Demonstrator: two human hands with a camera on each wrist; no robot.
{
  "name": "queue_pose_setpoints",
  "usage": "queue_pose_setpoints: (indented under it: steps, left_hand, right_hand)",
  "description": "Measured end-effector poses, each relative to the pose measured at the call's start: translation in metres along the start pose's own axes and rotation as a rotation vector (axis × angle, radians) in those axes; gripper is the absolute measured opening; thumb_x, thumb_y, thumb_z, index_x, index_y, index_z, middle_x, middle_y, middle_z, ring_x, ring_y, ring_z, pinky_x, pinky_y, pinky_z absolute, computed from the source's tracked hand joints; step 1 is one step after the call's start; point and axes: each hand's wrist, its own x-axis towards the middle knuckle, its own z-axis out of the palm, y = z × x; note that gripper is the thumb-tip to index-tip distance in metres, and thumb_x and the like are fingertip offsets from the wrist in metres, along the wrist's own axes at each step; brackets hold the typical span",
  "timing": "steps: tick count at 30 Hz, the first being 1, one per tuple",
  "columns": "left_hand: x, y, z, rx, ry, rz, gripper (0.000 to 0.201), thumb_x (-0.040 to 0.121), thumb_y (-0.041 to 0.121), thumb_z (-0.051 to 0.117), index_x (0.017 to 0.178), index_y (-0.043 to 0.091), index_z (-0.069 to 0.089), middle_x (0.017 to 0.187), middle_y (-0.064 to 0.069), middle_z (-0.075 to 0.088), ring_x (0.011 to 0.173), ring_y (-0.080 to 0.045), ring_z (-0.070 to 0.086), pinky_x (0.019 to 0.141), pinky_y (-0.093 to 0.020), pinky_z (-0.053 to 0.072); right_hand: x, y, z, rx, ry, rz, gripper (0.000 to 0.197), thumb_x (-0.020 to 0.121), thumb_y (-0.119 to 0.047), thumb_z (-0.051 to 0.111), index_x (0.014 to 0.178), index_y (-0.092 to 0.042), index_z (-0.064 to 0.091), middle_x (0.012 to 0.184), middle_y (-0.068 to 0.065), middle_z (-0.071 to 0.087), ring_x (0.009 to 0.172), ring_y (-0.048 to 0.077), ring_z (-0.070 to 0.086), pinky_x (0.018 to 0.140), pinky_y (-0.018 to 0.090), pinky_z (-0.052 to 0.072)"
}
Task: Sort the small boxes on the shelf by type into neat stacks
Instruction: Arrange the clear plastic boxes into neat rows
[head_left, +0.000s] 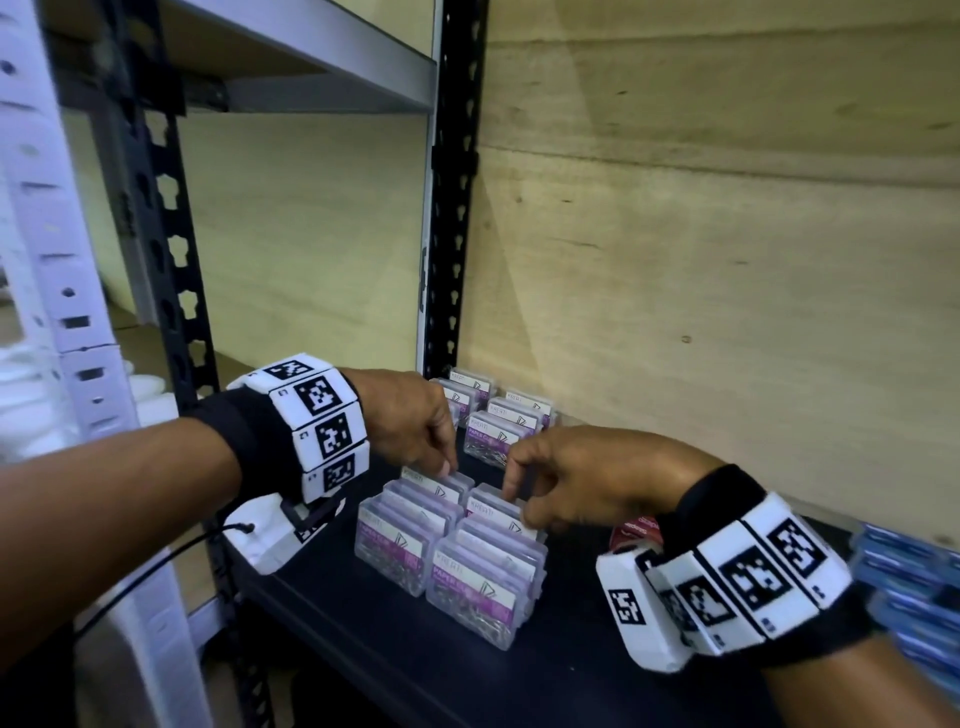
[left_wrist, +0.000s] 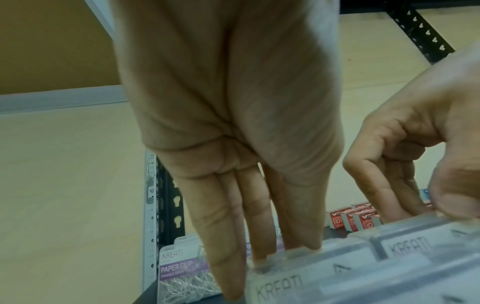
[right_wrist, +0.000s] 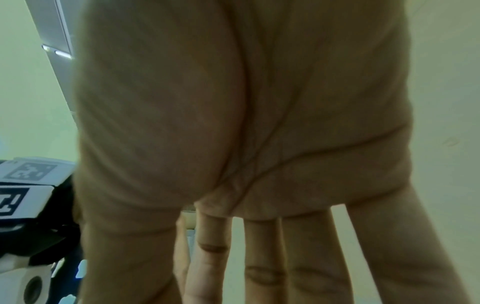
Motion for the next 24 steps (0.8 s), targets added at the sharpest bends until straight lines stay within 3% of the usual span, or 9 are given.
queue_pose_setpoints:
  steps: [6, 11, 21, 24]
  left_hand:
    - [-0.002, 0.003, 0.000, 0.006, -0.001, -0.009, 0.022, 0.092, 0.036, 0.064, 0.112, 0.032, 0.073, 0.105, 0.021, 0.072, 0.096, 0.006, 0.062, 0.095, -0.024, 0.048]
    - [-0.005, 0.007, 0.000, 0.010, 0.006, -0.004, 0.022, 0.092, 0.037, 0.065, 0.112, 0.034, 0.074, 0.101, 0.024, 0.071, 0.093, 0.009, 0.063, 0.083, -0.012, 0.044]
    - [-0.007, 0.011, 0.002, -0.010, -0.024, 0.004, 0.020, 0.091, 0.036, 0.065, 0.109, 0.034, 0.074, 0.096, 0.027, 0.070, 0.089, 0.010, 0.063, 0.086, -0.015, 0.048]
    - [-0.006, 0.008, 0.002, -0.033, -0.029, 0.013, 0.020, 0.091, 0.035, 0.066, 0.109, 0.033, 0.074, 0.099, 0.025, 0.071, 0.090, 0.010, 0.063, 0.084, -0.013, 0.047]
  right_hand:
    - [0.001, 0.002, 0.002, -0.023, 0.021, -0.027, 0.017, 0.090, -0.032, 0.067, 0.107, -0.032, 0.063, 0.088, -0.010, 0.070, 0.082, 0.009, 0.068, 0.082, 0.031, 0.056]
    - [0.000, 0.006, 0.001, 0.013, 0.005, -0.032, 0.016, 0.089, -0.030, 0.070, 0.104, -0.032, 0.064, 0.089, -0.008, 0.073, 0.079, 0.006, 0.069, 0.080, 0.029, 0.056]
    - [-0.011, 0.009, 0.000, -0.005, -0.012, -0.059, 0.019, 0.089, -0.031, 0.069, 0.108, -0.032, 0.065, 0.095, -0.002, 0.075, 0.084, 0.009, 0.071, 0.079, 0.026, 0.056]
    - [-0.014, 0.007, 0.001, -0.041, 0.009, -0.071, 0.021, 0.089, -0.031, 0.069, 0.110, -0.033, 0.065, 0.097, -0.008, 0.072, 0.083, 0.005, 0.066, 0.073, 0.022, 0.051]
